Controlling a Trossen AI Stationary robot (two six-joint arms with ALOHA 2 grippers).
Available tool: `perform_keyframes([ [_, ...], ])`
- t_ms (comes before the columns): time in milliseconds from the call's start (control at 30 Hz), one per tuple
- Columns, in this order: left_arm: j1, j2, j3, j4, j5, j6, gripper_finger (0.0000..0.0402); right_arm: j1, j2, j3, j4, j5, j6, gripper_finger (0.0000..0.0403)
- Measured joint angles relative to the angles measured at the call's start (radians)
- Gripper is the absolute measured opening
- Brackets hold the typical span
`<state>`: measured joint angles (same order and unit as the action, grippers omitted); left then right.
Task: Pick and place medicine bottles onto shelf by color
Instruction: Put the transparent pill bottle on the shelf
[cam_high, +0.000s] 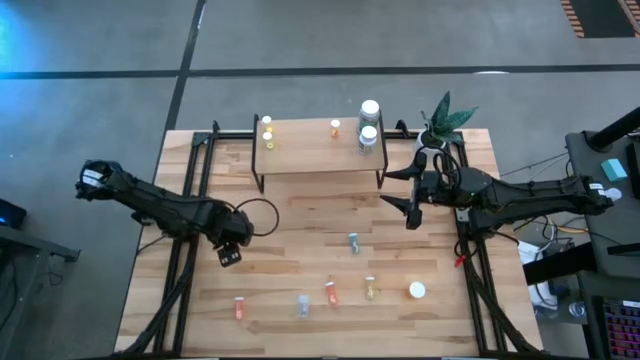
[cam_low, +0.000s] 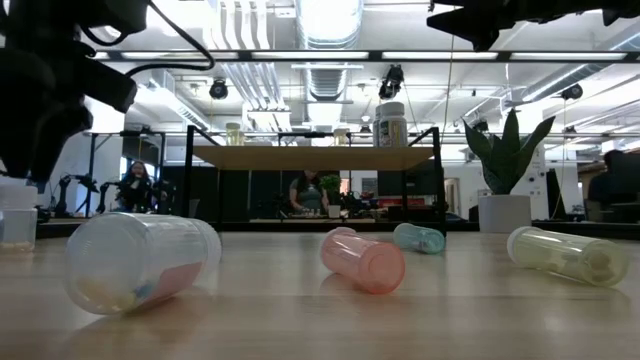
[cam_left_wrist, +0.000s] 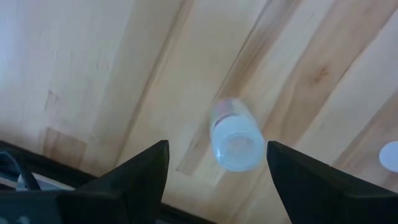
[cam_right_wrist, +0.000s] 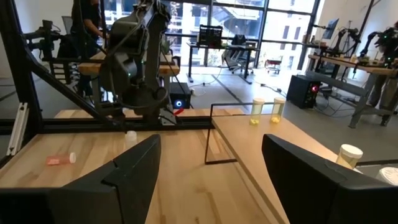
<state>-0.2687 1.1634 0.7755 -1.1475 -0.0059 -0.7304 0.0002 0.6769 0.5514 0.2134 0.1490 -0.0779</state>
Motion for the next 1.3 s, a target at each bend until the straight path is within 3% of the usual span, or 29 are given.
perform_keyframes([
  [667,0.000,0.048,-0.059,0.056,0.021,0.006,0.0250,0.000,0.000,0.000,0.000,0.000,0.000,0.0274],
  [1300,0.000,0.050,-0.069,0.072,0.031,0.005,0.0116,0.000,0.000,0.000,-0.001,0.000,0.025,0.0267],
])
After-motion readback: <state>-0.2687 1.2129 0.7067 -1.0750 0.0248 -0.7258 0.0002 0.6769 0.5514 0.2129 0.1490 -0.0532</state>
